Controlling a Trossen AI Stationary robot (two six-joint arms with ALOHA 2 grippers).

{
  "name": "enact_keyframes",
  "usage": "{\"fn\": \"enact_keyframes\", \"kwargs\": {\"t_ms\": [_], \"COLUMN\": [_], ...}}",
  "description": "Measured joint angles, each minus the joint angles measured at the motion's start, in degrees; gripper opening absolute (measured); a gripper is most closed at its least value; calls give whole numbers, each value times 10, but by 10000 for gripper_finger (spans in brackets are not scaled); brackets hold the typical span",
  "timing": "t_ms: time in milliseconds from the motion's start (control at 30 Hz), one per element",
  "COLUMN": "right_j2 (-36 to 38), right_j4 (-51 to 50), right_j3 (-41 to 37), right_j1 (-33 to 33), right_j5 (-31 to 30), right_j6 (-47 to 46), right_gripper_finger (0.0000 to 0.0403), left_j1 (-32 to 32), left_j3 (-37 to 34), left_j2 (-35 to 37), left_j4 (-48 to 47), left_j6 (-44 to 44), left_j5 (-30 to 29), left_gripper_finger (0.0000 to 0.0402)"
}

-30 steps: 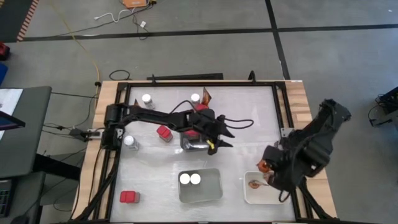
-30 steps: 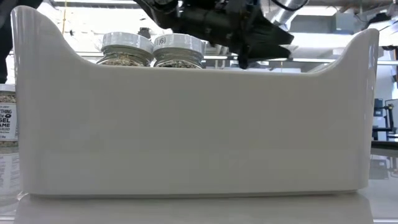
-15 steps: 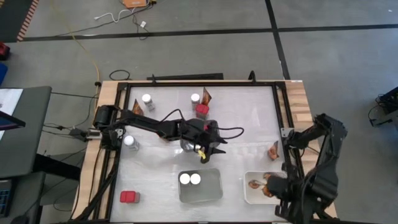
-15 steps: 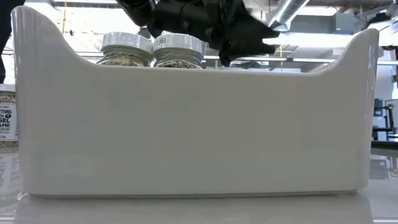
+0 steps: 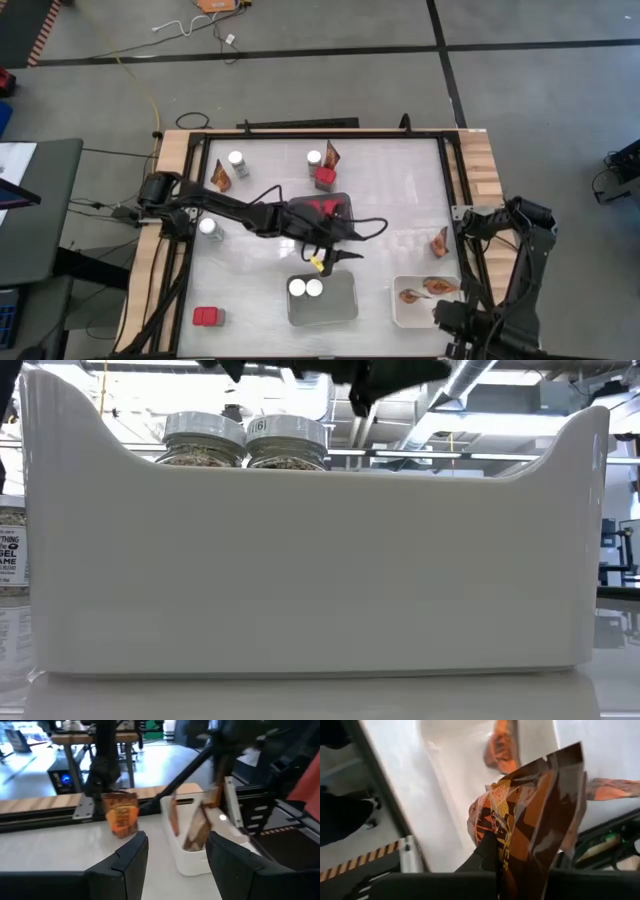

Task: Sort spices by type
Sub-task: Put the orange seasoning pack into the white bin

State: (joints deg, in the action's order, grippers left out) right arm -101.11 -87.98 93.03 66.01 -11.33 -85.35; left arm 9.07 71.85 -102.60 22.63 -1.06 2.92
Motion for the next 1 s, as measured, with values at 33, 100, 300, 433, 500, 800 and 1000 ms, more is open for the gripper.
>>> {"fn": "enact_keyframes", "kwargs": {"t_ms": [33,100,300,433,500,800,1000], "right_j2": [9,29,70,76,77,78,78], "right_j4": [12,54,139,180,191,246,235], "right_j3": [-18,-52,-158,-207,-224,-280,-280], "right_j1": [1,4,2,2,2,3,3], "right_j5": [0,0,1,3,6,11,11], "right_j6": [-2,-1,-2,-2,3,18,18], "right_gripper_finger": [25,25,25,25,25,25,48], "left_j1": [3,10,25,29,29,27,27], "left_j3": [0,0,0,0,0,0,0], "left_j2": [3,9,11,11,11,11,11], "left_j4": [0,-7,-12,-11,-11,-11,-12], "left_j6": [-2,-7,-15,-18,-22,-19,-17], "left_j5": [0,-11,-28,-28,-28,-31,-33], "left_gripper_finger": [190,190,190,190,190,190,190]}}
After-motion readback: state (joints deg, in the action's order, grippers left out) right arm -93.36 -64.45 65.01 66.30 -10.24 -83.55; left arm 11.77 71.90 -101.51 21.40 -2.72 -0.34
